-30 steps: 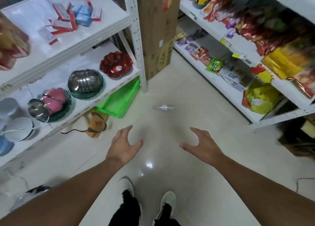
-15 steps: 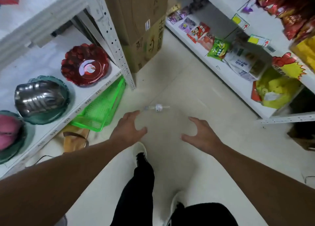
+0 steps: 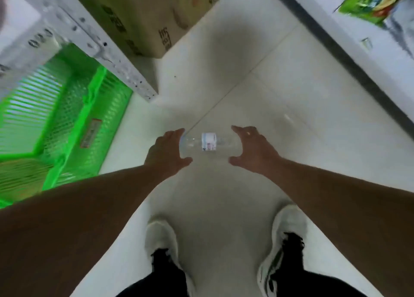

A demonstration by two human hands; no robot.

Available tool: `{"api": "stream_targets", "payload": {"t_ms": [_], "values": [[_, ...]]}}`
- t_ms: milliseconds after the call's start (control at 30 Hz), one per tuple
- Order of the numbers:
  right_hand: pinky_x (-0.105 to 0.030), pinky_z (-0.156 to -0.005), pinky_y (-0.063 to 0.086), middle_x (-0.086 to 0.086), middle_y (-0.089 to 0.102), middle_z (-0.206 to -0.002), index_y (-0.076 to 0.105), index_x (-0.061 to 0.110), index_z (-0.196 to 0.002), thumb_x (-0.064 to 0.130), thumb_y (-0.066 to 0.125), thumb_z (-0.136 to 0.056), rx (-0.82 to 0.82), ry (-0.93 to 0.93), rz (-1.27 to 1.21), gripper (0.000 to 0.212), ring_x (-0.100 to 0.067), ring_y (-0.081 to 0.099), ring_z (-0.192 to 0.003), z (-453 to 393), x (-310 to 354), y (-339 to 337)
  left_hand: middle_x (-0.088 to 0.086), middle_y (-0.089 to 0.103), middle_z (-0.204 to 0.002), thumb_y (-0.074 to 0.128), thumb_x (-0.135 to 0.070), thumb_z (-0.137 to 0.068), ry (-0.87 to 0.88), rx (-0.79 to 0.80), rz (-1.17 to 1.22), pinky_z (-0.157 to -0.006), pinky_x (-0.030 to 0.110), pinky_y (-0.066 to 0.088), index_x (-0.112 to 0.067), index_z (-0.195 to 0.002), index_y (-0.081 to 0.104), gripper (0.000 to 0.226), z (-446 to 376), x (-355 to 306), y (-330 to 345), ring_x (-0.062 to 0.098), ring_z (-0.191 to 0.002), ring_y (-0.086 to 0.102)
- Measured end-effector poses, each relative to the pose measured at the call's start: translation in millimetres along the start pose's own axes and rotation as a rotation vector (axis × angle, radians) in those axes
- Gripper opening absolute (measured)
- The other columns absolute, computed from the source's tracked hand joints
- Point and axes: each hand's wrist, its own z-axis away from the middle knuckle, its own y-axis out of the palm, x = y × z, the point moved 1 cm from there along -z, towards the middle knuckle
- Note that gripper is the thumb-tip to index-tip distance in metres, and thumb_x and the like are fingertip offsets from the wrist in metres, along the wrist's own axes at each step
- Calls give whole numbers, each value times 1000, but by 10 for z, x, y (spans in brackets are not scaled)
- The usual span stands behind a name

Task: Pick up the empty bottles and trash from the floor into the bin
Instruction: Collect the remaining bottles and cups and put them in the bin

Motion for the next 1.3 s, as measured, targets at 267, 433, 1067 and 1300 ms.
{"api": "stream_targets", "payload": {"t_ms": [267,433,1067,1300], "values": [[-47,-81,57,-9,44,-131,47,23,-143,26,79,-83,-116,-200,177,69,-34,44,-118,-750,-280,705,6,70,-110,81,-27,-83,99,-158,-126,-67,36,49,-18,-126,56,51,-500,56,729,28,-95,65],[-42,-79,54,-8,47,-128,51,26,-144,31,84,-76,-114,-215,91,76,-29,46,-110,88,-83,-19,-4,68,-103,76,-27,-83,96,-104,-5,-78,44,61,-27,-125,56,47,215,-281,-48,26,-95,66],[-36,-92,56,-1,49,-125,58,31,-142,20,86,-70,-58,-496,-34,78,-22,65,-95,3337,1538,-2764,-11,65,-98,82,-20,-79,-100,-373,362,-63,16,35,-29,-131,64,56,3794,-1326,-2581,15,-82,59],[-42,-92,58,1,48,-122,60,34,-138,17,84,-67,37,-660,81,76,-24,66,-91,4055,2378,-2283,-8,63,-100,82,-16,-80,-294,-508,501,-81,36,50,-23,-132,65,55,5103,-816,-2351,18,-87,57]]}}
